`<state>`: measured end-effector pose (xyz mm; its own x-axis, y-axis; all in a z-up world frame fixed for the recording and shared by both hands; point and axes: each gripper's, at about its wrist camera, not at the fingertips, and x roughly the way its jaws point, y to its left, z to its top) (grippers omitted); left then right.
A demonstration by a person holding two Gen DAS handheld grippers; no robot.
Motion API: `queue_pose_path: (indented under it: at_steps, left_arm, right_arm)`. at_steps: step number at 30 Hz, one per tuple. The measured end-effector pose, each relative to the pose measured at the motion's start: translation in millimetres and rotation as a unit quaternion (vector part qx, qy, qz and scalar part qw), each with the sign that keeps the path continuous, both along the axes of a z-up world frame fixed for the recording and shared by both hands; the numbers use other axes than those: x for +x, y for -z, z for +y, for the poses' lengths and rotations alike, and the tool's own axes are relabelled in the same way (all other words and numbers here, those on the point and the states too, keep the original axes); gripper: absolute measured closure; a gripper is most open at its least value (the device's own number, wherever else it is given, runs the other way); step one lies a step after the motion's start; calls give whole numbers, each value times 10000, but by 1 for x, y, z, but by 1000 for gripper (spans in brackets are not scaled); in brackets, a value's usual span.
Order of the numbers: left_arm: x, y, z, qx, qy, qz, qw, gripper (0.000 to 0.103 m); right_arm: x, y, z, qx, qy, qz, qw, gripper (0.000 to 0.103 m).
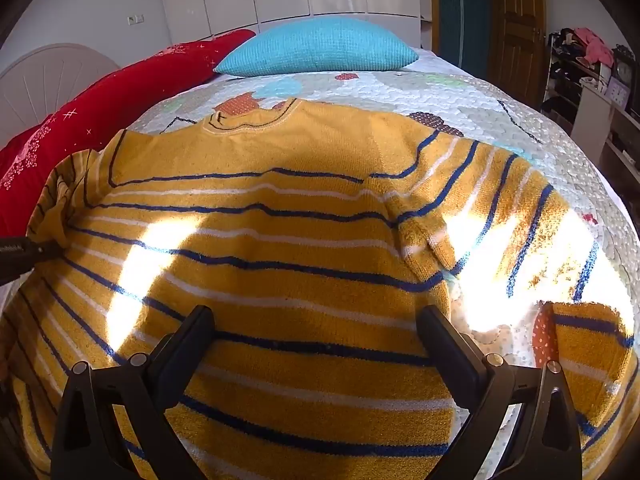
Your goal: Fold small clothes
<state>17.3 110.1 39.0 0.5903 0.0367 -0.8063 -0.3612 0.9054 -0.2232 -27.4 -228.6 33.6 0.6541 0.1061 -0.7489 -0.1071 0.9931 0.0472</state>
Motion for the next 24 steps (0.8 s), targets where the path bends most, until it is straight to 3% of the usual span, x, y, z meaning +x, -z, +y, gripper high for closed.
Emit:
queue_pose_path:
  at_steps: [4, 8, 10, 12, 15, 17, 19, 21, 24]
  left_arm:
    - [-37, -29, 39, 748, -663, -182, 9948, 92]
    - [-82, -42, 103, 1433, -1555, 5, 9774, 92]
    - [-104, -40, 134, 1572, -1961, 196, 9677, 91]
    - [-125, -35, 158, 1359, -2007, 295, 9697, 89]
    - [-146, -33, 155, 1142, -1661, 198, 9793, 84]
    - [-160, -31, 126, 1007, -1168, 116, 9880, 71]
    - [-171, -29, 102, 602, -692, -15, 9958, 53]
    - [-177, -24, 79, 92, -117, -148, 9998, 49]
    - [-187, -16, 44, -365, 632, -275, 9970, 41]
  right_arm:
    - [-1, 0, 1, -56, 4, 9, 10000, 0]
    - [4, 0, 3, -62, -2, 25, 10000, 0]
    - [3, 0, 3, -69, 1, 31, 10000, 0]
    - [3, 0, 2, -73, 17, 28, 10000, 0]
    - [3, 1, -1, -71, -10, 31, 10000, 0]
    - [2, -2, -2, -12, -28, 82, 10000, 1]
    - [-10, -12, -12, 436, -113, 128, 9989, 5]
    - [-36, -25, -29, 1292, -310, 168, 9910, 5]
    - [-89, -31, -47, 1576, -487, 48, 9863, 5]
